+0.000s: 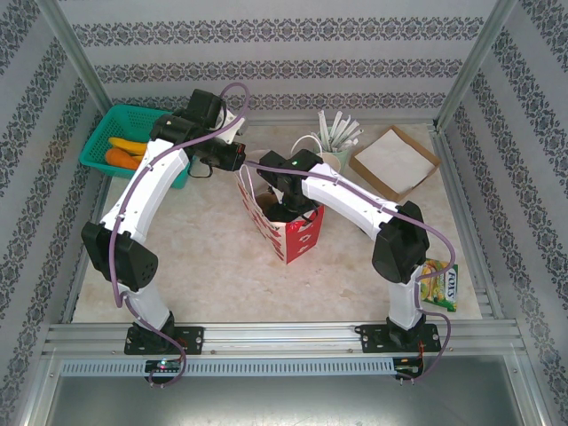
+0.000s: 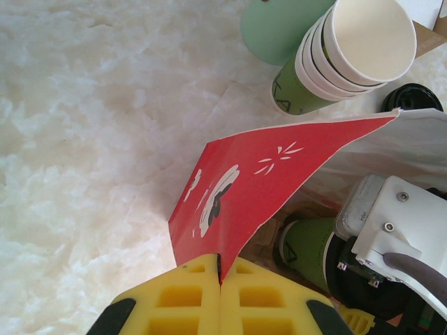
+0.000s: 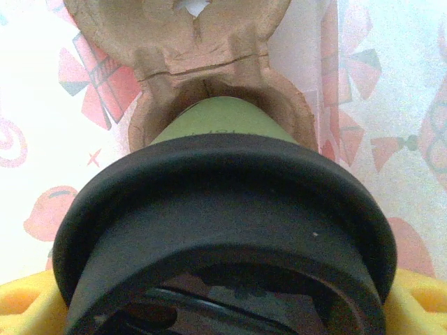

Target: Pack the takeout coffee

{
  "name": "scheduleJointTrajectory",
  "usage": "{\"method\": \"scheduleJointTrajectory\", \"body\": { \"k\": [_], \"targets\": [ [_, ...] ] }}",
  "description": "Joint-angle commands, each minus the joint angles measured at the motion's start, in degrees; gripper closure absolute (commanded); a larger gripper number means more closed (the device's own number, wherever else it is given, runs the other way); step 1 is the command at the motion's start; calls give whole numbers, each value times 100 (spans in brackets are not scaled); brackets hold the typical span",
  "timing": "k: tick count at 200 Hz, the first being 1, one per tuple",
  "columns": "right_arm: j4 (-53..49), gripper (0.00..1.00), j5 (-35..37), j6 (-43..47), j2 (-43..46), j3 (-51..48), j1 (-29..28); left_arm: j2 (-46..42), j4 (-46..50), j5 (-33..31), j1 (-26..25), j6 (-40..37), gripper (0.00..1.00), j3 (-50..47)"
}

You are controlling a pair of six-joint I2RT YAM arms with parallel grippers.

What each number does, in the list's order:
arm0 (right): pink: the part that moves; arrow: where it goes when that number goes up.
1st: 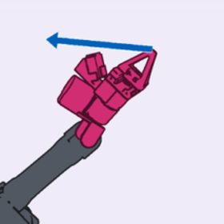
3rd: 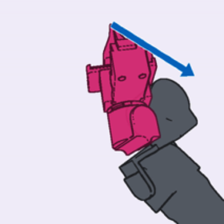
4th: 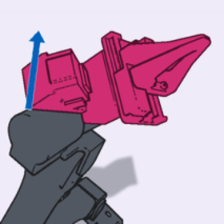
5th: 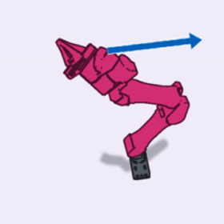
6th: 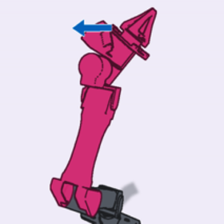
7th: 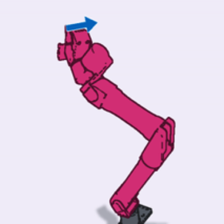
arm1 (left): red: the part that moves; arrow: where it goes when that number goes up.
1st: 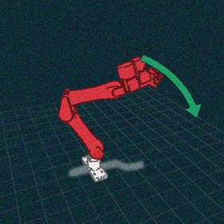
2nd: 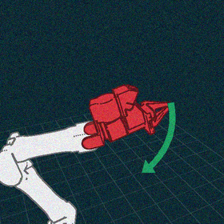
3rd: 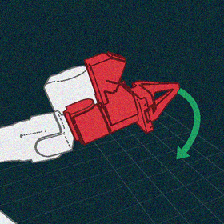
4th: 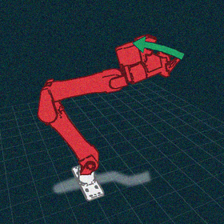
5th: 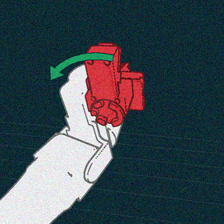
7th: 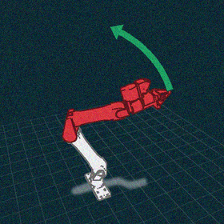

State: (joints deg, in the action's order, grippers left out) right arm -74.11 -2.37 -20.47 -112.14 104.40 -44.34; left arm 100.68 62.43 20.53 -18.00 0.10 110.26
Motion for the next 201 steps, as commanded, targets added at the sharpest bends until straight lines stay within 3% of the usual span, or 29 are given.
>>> {"method": "scheduleJointTrajectory", "body": {
  "k": [1,201],
  "targets": [
    [-130,70,97,-23,-35,80,42,83,-150,40,-7,43,100,96],
    [432,70,384,8,-102,-154,162,146,-154,150,-4,87,100,124]
  ]
}}
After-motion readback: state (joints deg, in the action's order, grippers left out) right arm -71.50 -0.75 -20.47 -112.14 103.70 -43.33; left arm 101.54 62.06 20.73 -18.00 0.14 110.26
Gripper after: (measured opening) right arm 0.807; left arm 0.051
